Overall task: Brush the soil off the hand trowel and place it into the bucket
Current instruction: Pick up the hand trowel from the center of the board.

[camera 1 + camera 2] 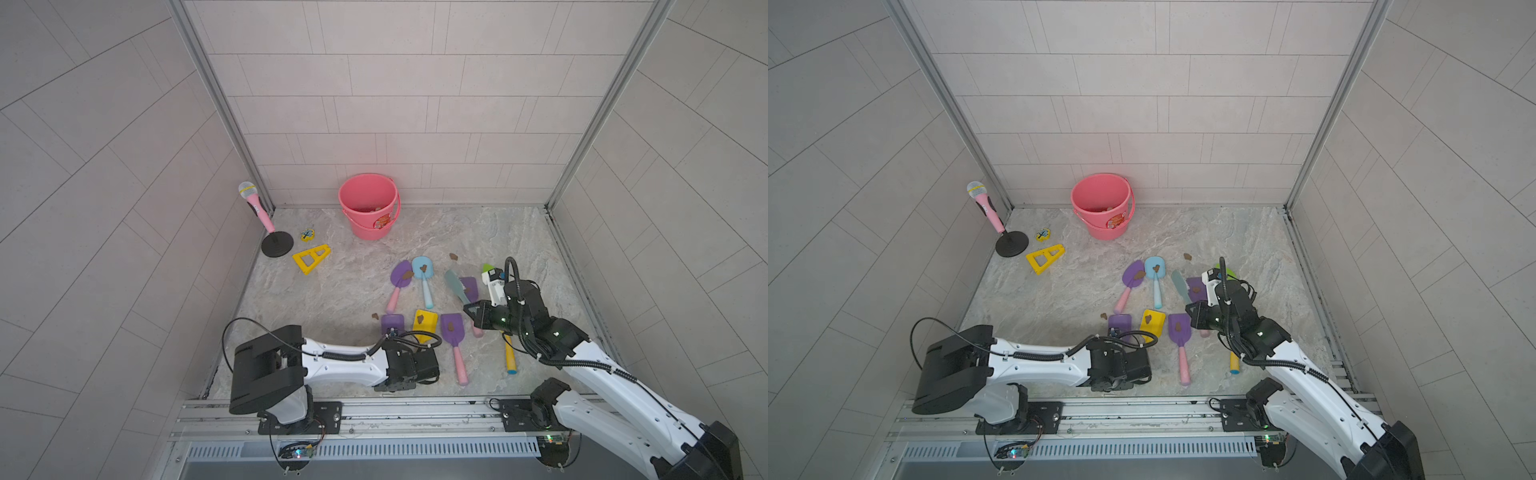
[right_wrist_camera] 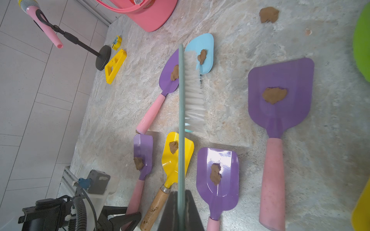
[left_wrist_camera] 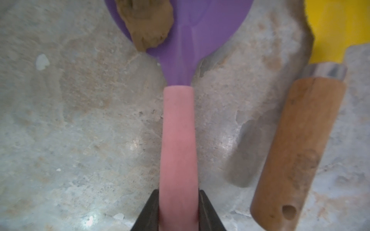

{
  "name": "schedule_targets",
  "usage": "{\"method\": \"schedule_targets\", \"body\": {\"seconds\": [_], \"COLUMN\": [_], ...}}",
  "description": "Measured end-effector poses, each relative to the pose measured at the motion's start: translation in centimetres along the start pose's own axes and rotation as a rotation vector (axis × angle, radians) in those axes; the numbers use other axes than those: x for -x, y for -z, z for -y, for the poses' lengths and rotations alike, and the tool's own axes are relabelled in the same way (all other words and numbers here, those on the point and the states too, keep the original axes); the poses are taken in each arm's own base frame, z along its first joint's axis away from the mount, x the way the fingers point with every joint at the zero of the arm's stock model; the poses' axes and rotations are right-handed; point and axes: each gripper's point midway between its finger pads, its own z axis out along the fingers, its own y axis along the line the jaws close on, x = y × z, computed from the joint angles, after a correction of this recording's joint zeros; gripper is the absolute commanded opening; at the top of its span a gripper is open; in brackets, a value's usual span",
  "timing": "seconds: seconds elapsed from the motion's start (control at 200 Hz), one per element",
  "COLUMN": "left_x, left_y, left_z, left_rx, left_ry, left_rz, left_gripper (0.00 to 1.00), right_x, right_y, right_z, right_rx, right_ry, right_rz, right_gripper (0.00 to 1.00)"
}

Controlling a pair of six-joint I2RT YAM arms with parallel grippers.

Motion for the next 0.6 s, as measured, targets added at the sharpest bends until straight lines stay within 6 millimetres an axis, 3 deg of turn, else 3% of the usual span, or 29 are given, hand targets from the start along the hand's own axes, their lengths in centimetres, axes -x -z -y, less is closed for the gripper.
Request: {"method": "schedule_targets", "body": {"seconds": [0.225, 0.345, 0.6], "left_x": [0.0, 0.5, 1.8], "left_y": [1.3, 3.2, 7.7], "left_z": [-1.3, -1.9, -4.2], "left_rx": [0.031, 0.003, -0.014], "left_ry": [-0.03, -0.058, -0.139], "left_rz": [-0.021, -0.05, -0.12], "left_gripper": [0.16, 0.0, 0.0], "right_x": [-0.1, -0.2, -0.2], "right_y": [-0.3, -0.5, -0.5], "right_z": [0.2, 0.3, -0.2], "right_rx": [-0.009, -0.013, 0.012], "right_ry": [-0.003, -0.005, 0.009], "right_rz": [-0.012, -0.019, -0.026], "right_gripper": [0.0, 0.0, 0.0]}}
